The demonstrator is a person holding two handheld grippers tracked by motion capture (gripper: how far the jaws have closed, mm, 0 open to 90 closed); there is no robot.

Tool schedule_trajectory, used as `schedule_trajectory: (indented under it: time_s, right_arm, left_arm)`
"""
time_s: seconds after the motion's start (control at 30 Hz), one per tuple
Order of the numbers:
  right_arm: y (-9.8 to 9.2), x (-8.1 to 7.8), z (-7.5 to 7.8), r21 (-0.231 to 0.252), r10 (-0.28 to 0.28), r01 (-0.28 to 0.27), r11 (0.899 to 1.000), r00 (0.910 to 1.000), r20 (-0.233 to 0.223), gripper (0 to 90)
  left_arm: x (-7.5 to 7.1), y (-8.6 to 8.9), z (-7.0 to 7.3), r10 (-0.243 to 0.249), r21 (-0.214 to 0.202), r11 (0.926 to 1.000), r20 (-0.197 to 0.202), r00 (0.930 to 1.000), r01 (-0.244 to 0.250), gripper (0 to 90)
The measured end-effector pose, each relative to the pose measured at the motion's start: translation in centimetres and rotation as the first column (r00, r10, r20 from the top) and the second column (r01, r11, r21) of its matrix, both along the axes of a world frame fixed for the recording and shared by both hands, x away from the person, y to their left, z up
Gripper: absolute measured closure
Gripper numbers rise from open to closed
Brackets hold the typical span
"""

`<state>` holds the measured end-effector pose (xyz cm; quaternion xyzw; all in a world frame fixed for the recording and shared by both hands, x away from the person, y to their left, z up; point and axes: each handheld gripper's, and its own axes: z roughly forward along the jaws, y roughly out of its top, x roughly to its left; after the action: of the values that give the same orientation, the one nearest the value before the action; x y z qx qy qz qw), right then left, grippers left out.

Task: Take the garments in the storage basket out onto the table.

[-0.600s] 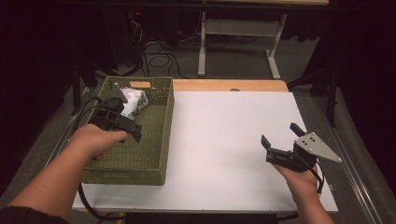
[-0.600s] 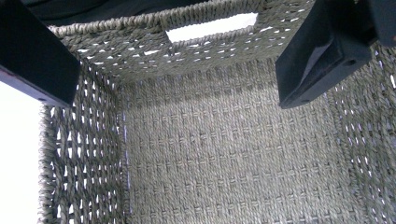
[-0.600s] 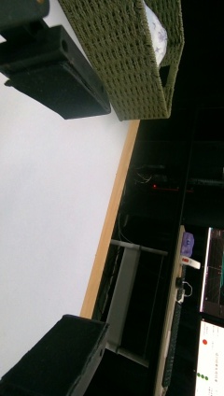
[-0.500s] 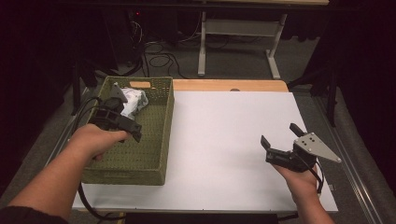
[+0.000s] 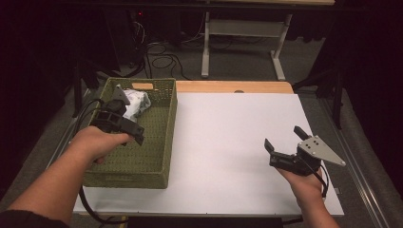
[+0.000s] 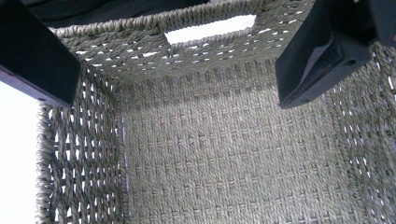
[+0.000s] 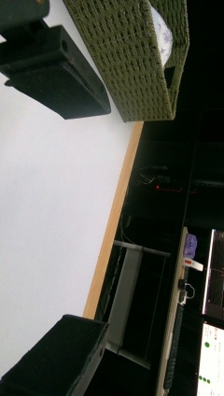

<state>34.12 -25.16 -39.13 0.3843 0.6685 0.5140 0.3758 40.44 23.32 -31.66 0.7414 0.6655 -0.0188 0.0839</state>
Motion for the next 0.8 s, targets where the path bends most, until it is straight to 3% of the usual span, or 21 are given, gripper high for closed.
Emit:
schedule_trajectory:
  time_s: [0.53, 0.8]
  right_arm:
    - [0.0, -0.1, 0.1, 0.0, 0.0, 0.0, 1.0, 1.0, 0.001, 0.5]
    - [-0.2, 0.0, 0.0, 0.006, -0.005, 0.005, 1.0, 1.0, -0.002, 0.5]
  left_arm:
    - [0.3, 0.6, 0.4, -0.005, 0.002, 1.0, 0.011, 0.9999, 0.005, 1.1]
    - [1.5, 1.2, 0.1, -0.004, 0.033, 0.9995, 0.023, 0.9997, 0.003, 0.7]
